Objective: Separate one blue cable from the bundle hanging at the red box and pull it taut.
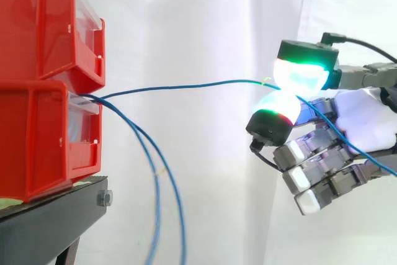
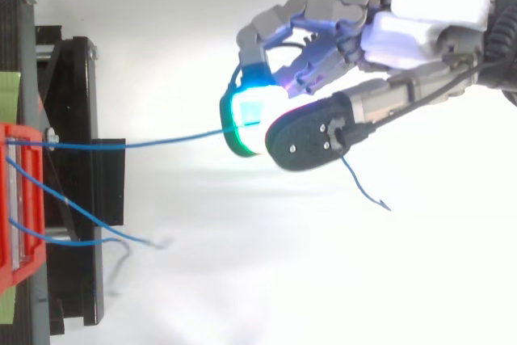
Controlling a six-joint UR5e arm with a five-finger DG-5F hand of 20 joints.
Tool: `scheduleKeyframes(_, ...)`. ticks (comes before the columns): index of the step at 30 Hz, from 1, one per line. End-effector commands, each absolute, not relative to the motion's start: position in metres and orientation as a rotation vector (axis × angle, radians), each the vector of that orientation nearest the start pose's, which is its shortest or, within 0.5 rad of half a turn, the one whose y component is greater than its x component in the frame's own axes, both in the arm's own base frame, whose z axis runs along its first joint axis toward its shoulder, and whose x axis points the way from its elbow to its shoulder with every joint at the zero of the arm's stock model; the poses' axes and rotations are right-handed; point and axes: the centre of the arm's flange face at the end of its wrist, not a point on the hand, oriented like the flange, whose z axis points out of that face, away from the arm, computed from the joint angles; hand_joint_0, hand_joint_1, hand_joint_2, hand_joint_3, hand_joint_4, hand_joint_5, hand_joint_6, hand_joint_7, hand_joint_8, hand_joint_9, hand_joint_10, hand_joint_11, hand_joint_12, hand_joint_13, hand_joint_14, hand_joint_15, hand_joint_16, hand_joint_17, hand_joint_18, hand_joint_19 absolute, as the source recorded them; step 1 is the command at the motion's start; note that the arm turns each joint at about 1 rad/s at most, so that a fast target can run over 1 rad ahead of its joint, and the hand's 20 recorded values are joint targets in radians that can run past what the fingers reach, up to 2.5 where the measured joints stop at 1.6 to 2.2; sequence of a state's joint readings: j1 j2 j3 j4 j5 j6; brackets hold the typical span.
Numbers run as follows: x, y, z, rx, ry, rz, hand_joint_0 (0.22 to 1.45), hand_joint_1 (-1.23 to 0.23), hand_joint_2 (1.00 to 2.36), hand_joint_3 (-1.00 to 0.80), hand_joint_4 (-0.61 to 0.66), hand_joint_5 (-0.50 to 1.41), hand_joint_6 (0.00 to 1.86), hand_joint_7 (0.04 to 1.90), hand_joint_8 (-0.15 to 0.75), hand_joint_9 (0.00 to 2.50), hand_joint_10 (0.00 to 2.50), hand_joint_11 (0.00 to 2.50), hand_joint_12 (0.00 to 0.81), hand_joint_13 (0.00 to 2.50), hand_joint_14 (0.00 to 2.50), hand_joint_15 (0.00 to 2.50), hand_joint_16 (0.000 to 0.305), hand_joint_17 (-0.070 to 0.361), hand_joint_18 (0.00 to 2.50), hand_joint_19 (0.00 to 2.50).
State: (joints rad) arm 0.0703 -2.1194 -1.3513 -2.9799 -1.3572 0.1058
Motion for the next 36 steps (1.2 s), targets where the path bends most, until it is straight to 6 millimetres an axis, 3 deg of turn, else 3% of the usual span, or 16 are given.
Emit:
scheduleKeyframes(1,0.6793,-0.1165,0.2838,1.456,1.120,0.994,0.58,-0.74,1.02,-0.09,0.00,-0.15,0.86,1.21,0.306,0.83,0.02,1.08,0.409,0.89,0.02,0.74,0.057,0.129,0.69,0.44)
scheduleKeyframes(10,0.6813,-0.1100,0.2835,1.452,1.106,0.980,0.58,-0.75,1.02,-0.07,-0.01,-0.15,0.86,1.22,0.314,0.85,0.02,1.09,0.412,0.92,0.02,0.78,0.058,0.130,0.71,0.44)
scheduleKeyframes(14,0.6817,-0.1087,0.2836,1.442,1.116,0.976,0.59,-0.74,1.02,-0.07,-0.01,-0.15,0.86,1.22,0.316,0.88,0.01,1.13,0.424,1.05,0.02,0.99,0.057,0.129,0.74,0.47)
scheduleKeyframes(21,0.6818,-0.1089,0.2838,1.436,1.117,0.969,0.59,-0.74,1.02,-0.07,-0.01,-0.15,0.86,1.20,0.315,1.01,0.01,1.44,0.381,1.34,0.04,1.66,0.056,0.125,0.96,0.76)
scheduleKeyframes(22,0.6818,-0.1089,0.2838,1.436,1.117,0.969,0.60,-0.74,1.02,-0.08,-0.01,-0.15,0.86,1.20,0.314,1.05,0.00,1.51,0.377,1.28,0.36,1.61,0.054,0.123,1.02,0.84)
scheduleKeyframes(27,0.6818,-0.1089,0.2838,1.436,1.117,0.969,0.60,-0.74,1.02,-0.08,0.00,-0.15,0.86,1.19,0.309,1.06,0.12,1.59,0.369,1.18,1.11,1.48,0.049,0.111,1.15,1.04)
scheduleKeyframes(33,0.6812,-0.1102,0.2831,1.438,1.116,0.966,0.61,-0.73,1.02,-0.08,-0.01,-0.15,0.86,1.19,0.297,1.07,0.30,1.60,0.365,1.13,1.51,1.47,0.047,0.106,1.22,1.17)
scheduleKeyframes(36,0.6817,-0.1091,0.2838,1.437,1.116,0.968,0.61,-0.73,1.02,-0.09,0.00,-0.16,0.86,1.19,0.290,1.07,0.52,1.59,0.364,1.08,1.80,1.46,0.046,0.103,1.26,1.24)
